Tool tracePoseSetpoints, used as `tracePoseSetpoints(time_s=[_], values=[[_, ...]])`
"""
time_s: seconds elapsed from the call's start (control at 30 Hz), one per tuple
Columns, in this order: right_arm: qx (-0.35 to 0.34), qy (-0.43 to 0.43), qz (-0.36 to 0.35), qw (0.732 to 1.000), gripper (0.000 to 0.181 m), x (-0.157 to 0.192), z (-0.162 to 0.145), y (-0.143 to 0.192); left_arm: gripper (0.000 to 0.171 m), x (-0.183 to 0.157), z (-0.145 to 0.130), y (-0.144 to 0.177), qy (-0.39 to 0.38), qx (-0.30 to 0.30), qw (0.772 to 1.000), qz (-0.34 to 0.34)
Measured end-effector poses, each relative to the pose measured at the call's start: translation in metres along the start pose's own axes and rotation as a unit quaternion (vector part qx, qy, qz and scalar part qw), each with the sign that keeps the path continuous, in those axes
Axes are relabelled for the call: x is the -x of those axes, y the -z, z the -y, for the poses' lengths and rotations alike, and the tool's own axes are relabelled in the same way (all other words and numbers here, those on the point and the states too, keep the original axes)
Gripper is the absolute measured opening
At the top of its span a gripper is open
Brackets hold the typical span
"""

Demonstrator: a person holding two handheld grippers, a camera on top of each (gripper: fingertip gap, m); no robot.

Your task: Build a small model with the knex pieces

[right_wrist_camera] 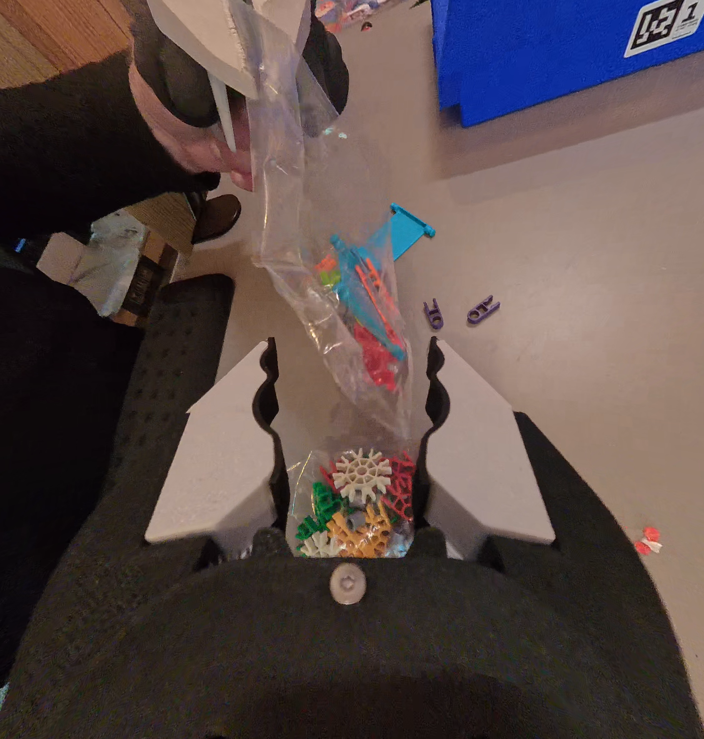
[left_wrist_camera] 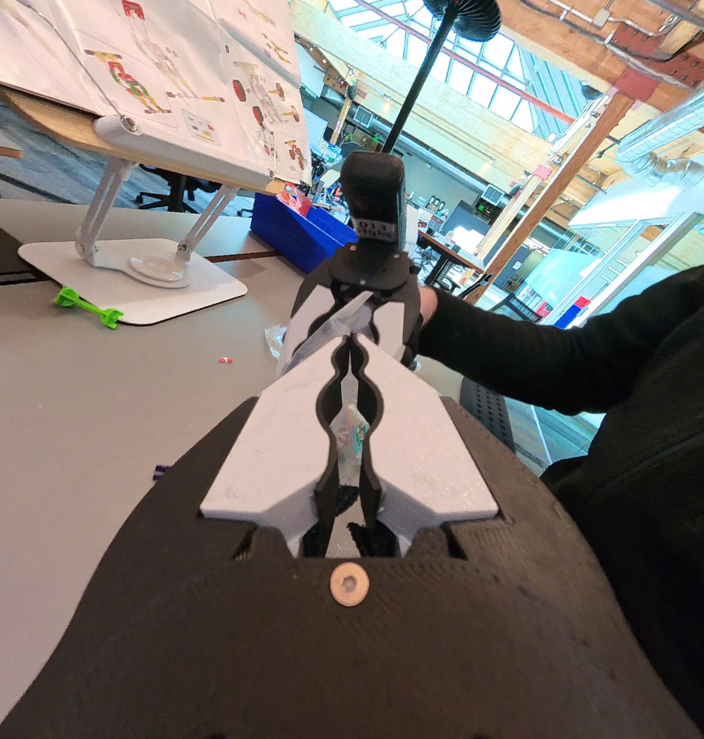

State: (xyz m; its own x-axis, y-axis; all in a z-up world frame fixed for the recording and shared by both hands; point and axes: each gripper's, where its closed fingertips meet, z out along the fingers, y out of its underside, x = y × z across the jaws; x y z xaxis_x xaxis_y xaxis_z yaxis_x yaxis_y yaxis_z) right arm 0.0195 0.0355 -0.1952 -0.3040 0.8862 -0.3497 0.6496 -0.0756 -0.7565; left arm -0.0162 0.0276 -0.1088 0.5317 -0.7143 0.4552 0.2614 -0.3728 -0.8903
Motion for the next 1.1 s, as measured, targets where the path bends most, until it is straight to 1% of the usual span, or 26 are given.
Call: tracePoseSetpoints(time_s=[0.03, 0.13, 0.2, 0.3, 0.33, 0.4, 0.47, 0.53, 0.57, 0.6, 0.63, 0.67, 0.7, 0.73, 0.77, 0.83, 0.9, 0.93, 1.0, 1.03, 1.1], values=[[-0.004, 0.008, 0.003, 1.0, 0.063, 0.002, 0.001, -0.002, 0.0, -0.002, 0.002, -0.002, 0.0, -0.002, 1.0, -0.006], [-0.014, 0.013, 0.001, 1.0, 0.017, 0.004, 0.003, -0.001, 0.0, -0.003, 0.004, -0.006, 0.001, -0.005, 1.0, -0.009], [-0.01, 0.023, -0.012, 1.0, 0.003, 0.004, 0.009, 0.008, 0.0, 0.002, 0.006, -0.001, 0.002, -0.015, 1.0, 0.0], [-0.005, 0.039, -0.026, 0.999, 0.002, 0.01, 0.024, 0.023, 0.0, 0.005, 0.014, 0.01, 0.003, -0.04, 0.999, 0.012], [0.003, 0.041, -0.031, 0.999, 0.002, 0.009, 0.025, 0.024, 0.0, 0.007, 0.013, 0.013, 0.007, -0.042, 0.999, 0.015], [0.041, 0.029, -0.034, 0.998, 0.003, 0.004, 0.019, 0.023, 0.0, 0.013, 0.006, 0.016, 0.01, -0.033, 0.999, 0.028], [0.033, 0.053, -0.054, 0.997, 0.001, 0.004, 0.031, 0.026, 0.0, 0.01, 0.008, 0.02, 0.019, -0.053, 0.998, 0.022], [0.074, 0.044, -0.045, 0.995, 0.002, 0.003, 0.019, 0.016, 0.0, 0.014, 0.003, 0.024, 0.02, -0.051, 0.998, 0.029], [0.086, 0.058, -0.046, 0.994, 0.002, 0.004, 0.017, 0.014, 0.0, 0.016, -0.001, 0.025, 0.018, -0.05, 0.998, 0.037], [0.083, 0.07, -0.045, 0.993, 0.002, 0.008, 0.021, 0.015, 0.0, 0.015, -0.001, 0.027, 0.022, -0.058, 0.998, 0.032], [0.076, 0.066, -0.04, 0.994, 0.001, 0.011, 0.025, 0.015, 0.01, 0.016, -0.005, 0.028, 0.028, -0.054, 0.998, 0.028], [0.075, 0.06, -0.032, 0.995, 0.001, 0.012, 0.025, 0.012, 0.03, 0.019, -0.012, 0.028, 0.037, -0.042, 0.998, 0.035], [0.085, 0.06, -0.028, 0.994, 0.001, 0.01, 0.021, 0.009, 0.057, 0.023, -0.018, 0.027, 0.051, -0.03, 0.998, 0.038], [0.093, 0.065, -0.026, 0.993, 0.001, 0.01, 0.019, 0.007, 0.074, 0.026, -0.028, 0.023, 0.064, -0.003, 0.997, 0.036], [0.087, 0.069, -0.017, 0.994, 0.001, 0.014, 0.022, 0.006, 0.072, 0.024, -0.038, 0.018, 0.061, 0.023, 0.997, 0.031], [0.075, 0.069, -0.008, 0.995, 0.001, 0.02, 0.031, 0.006, 0.045, 0.015, -0.044, 0.008, 0.052, 0.037, 0.998, 0.012], [0.091, 0.066, -0.003, 0.994, 0.001, 0.023, 0.031, 0.002, 0.001, 0.017, -0.048, 0.001, 0.038, 0.049, 0.998, 0.016], [0.09, 0.056, -0.003, 0.994, 0.008, 0.022, 0.032, 0.002, 0.0, 0.014, -0.045, 0.0, 0.035, 0.04, 0.999, 0.007], [0.077, 0.034, -0.026, 0.996, 0.046, 0.013, 0.03, 0.009, 0.0, 0.014, -0.037, 0.003, 0.039, 0.018, 0.999, 0.003], [0.058, 0.023, -0.03, 0.998, 0.042, 0.009, 0.03, 0.014, 0.0, 0.014, -0.034, 0.005, 0.038, 0.01, 0.999, 0.001], [0.018, -0.006, -0.014, 1.0, 0.033, 0.01, 0.028, 0.023, 0.0, 0.014, -0.029, 0.009, 0.045, -0.008, 0.999, -0.004]])
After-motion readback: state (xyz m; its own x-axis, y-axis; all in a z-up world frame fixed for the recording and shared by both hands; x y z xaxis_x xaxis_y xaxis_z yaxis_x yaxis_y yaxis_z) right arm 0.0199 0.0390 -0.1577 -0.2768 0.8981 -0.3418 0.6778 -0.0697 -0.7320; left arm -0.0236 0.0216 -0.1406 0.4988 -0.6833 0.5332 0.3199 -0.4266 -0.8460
